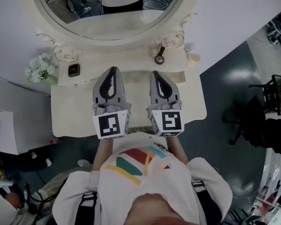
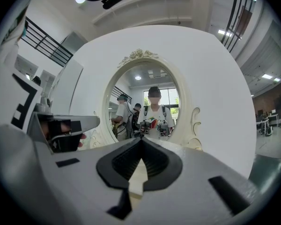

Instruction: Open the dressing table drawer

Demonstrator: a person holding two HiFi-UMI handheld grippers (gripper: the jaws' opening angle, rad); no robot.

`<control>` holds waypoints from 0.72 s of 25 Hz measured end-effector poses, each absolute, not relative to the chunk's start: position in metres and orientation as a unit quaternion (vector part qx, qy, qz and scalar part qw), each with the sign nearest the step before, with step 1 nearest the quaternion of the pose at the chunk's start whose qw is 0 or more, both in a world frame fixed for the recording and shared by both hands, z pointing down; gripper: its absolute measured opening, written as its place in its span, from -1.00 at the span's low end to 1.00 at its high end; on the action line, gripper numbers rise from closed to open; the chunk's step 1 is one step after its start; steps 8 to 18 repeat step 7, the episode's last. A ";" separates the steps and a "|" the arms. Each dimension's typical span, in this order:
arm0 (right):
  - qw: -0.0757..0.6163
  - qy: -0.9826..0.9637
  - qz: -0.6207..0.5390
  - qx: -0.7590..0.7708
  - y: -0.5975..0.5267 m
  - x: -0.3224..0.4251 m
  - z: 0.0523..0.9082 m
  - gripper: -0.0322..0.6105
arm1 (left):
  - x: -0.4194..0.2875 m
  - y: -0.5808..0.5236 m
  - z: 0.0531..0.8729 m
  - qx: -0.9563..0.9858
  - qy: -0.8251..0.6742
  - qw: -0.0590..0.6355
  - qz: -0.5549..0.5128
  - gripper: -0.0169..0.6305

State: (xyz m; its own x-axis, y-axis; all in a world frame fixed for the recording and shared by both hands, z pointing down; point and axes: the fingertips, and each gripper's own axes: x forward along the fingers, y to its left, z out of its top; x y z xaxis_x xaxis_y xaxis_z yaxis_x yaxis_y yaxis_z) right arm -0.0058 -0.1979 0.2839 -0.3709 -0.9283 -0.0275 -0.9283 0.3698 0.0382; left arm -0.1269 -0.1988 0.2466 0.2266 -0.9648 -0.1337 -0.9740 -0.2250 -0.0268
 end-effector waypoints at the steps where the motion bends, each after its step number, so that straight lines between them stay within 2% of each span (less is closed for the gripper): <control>1: 0.001 0.828 0.024 -0.561 -0.198 -0.006 0.283 -0.90 | -0.127 -0.199 0.246 -0.781 0.621 0.052 0.046 -0.91; 18: -0.001 0.829 0.028 -0.558 -0.199 -0.007 0.283 -0.90 | -0.129 -0.201 0.241 -0.776 0.626 0.055 0.058 -0.91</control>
